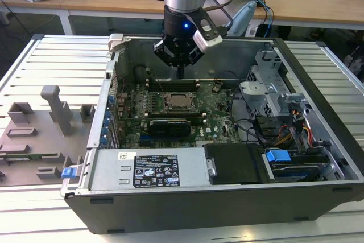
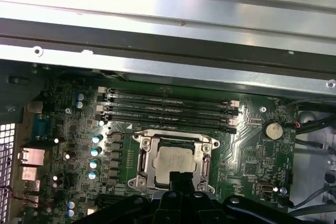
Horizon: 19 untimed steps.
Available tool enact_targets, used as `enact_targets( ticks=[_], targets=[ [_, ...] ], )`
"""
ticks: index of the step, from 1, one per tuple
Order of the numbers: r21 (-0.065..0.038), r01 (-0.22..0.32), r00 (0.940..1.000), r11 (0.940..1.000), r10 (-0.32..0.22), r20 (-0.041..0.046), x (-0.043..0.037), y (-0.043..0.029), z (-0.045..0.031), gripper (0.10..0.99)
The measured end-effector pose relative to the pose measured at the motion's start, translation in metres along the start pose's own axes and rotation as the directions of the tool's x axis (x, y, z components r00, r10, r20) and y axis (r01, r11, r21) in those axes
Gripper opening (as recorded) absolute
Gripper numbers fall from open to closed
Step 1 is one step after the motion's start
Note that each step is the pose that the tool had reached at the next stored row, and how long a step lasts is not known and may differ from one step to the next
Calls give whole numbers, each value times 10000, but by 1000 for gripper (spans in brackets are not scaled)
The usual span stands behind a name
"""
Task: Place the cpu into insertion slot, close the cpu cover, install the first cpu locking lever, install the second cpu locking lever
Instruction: 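Install the first cpu locking lever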
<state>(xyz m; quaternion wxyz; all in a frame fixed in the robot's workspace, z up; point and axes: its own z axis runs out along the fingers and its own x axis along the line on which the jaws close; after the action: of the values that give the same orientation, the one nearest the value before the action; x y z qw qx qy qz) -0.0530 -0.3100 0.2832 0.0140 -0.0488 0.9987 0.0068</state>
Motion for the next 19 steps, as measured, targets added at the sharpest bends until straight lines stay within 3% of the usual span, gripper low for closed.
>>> enact_targets(
  ticks=[19],
  targets=[
    [0, 1, 10000, 10000, -1, 0, 239, 23, 1, 106]
  ],
)
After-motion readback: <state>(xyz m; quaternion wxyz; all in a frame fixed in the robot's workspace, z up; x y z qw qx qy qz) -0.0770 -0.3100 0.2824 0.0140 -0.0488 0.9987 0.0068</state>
